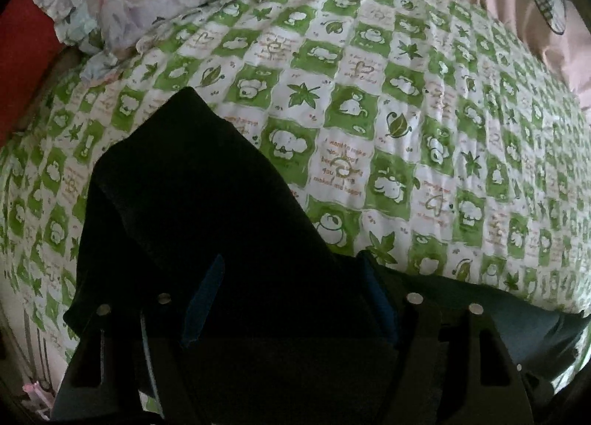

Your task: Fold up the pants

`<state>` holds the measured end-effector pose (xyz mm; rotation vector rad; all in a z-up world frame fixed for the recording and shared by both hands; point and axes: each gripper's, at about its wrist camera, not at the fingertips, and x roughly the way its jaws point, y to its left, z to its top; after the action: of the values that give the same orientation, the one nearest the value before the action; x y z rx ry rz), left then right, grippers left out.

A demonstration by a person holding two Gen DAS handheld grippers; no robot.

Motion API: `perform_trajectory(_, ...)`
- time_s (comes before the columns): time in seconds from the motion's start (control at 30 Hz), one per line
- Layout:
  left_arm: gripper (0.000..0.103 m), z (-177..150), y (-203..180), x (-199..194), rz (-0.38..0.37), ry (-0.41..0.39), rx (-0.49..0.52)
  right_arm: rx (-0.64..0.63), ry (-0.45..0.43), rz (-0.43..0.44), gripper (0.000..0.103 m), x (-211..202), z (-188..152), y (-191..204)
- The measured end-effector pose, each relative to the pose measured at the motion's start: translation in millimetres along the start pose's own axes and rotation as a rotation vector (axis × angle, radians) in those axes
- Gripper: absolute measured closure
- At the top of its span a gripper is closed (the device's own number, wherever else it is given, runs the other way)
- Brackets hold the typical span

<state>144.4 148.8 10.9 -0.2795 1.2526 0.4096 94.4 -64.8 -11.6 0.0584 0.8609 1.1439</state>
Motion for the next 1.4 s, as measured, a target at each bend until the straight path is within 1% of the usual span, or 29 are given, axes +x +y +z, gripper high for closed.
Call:
perform_trajectory(0.03, 0.049, -1, 1, 0, -0.004, -0.009, 0.002, -0.002, 0.009, -0.003, 0.045, 4, 0, 0)
perform_trajectory(0.07, 0.060, -2, 4, -1, -0.013, -0.020, 0.000, -0.003, 0.016, -0.003, 0.045, 6, 0, -1)
perform_trajectory(0.1, 0.073, -3, 6, -2, -0.025, -0.029, -0.007, -0.007, 0.020, -0.007, 0.050, 8, 0, 0)
perform_trajectory(0.13, 0.080, -6, 11, -5, -0.049, -0.039, -0.019, -0.017, 0.027, -0.014, 0.066, 10, 0, 0)
perform_trajectory(0.17, 0.089, -8, 17, -8, -0.082, -0.043, -0.035, -0.026, 0.035, -0.021, 0.075, 12, -1, 2)
perform_trajectory(0.2, 0.092, -12, 24, -13, -0.122, -0.052, -0.060, -0.033, 0.042, -0.026, 0.089, 13, -1, 3)
perform_trajectory(0.23, 0.094, -15, 31, -18, -0.161, -0.070, -0.083, -0.040, 0.043, -0.029, 0.093, 12, -2, 4)
perform_trajectory(0.37, 0.096, -36, 65, -43, -0.290, -0.153, -0.180, -0.088, 0.008, -0.062, 0.096, 1, 2, 16)
perform_trajectory(0.47, 0.096, -54, 82, -60, -0.345, -0.191, -0.233, -0.125, -0.020, -0.082, 0.096, -11, 7, 26)
perform_trajectory(0.6, 0.096, -70, 98, -71, -0.386, -0.233, -0.264, -0.178, -0.029, -0.117, 0.096, -18, 9, 41)
perform_trajectory(0.73, 0.096, -97, 113, -77, -0.411, -0.273, -0.286, -0.245, -0.005, -0.179, 0.096, -15, 4, 55)
perform_trajectory(0.8, 0.096, -107, 118, -72, -0.416, -0.274, -0.294, -0.255, 0.006, -0.192, 0.096, -13, 1, 58)
perform_trajectory(0.9, 0.096, -118, 128, -64, -0.435, -0.253, -0.317, -0.267, 0.028, -0.215, 0.096, -7, -3, 61)
perform_trajectory(1.1, 0.096, -128, 143, -46, -0.455, -0.231, -0.353, -0.271, 0.057, -0.235, 0.096, 2, -8, 63)
perform_trajectory(1.4, 0.096, -141, 150, -34, -0.464, -0.212, -0.352, -0.271, 0.098, -0.247, 0.096, 11, -15, 64)
